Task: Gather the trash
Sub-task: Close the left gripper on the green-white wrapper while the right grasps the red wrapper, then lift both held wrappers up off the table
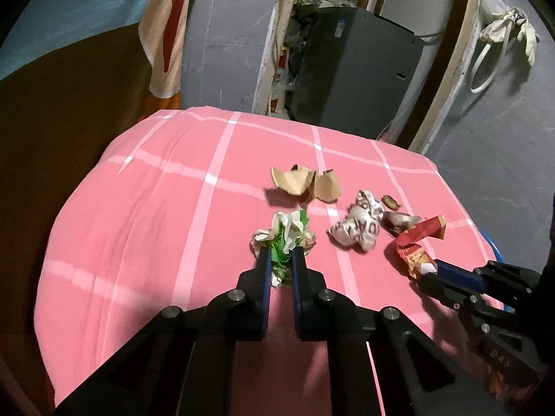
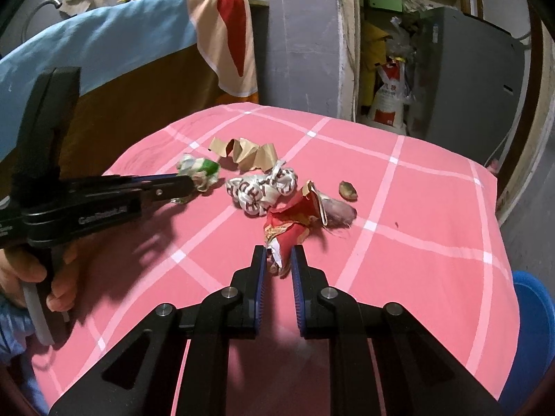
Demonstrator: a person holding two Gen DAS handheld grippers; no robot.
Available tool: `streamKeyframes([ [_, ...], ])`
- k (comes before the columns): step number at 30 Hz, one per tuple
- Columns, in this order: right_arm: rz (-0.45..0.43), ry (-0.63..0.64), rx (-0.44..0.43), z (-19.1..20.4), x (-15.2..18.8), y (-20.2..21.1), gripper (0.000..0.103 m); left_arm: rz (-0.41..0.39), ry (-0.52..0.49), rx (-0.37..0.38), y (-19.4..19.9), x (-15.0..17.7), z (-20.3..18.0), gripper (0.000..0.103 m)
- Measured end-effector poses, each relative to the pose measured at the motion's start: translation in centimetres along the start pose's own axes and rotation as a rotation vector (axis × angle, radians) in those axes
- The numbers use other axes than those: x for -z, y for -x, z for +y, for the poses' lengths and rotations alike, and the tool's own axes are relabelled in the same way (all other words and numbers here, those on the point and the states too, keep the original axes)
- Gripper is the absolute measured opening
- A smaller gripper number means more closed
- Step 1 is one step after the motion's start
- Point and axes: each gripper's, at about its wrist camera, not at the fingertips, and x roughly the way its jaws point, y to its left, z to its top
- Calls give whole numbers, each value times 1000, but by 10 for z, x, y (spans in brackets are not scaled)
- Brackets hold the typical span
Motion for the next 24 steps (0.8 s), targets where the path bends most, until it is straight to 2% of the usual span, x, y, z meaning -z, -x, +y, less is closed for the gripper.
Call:
streamKeyframes([
  [8,15,-44,-34,-6,15,9,14,22,17,10,10,15,-5,4],
  [9,14,-52,-38,-7,16,10,18,18,19,8,11,15,-5,4],
  [10,11,-57,-41,-8,16,11,29,16,23,9,12,16,-5,4],
  [12,0,-61,-43,-6,15,14,44,12,37,10,15,17,-4,3],
  [13,-1,-58,-44,-4,14,13,46,10,42,9,16,18,-3,3],
  [18,13,-49,-36,0,1,1,47,7,78,20,17,19,7,2],
  [24,45,-105,-48,-4,-15,-21,48,-15,76,65,20,11,11,3],
])
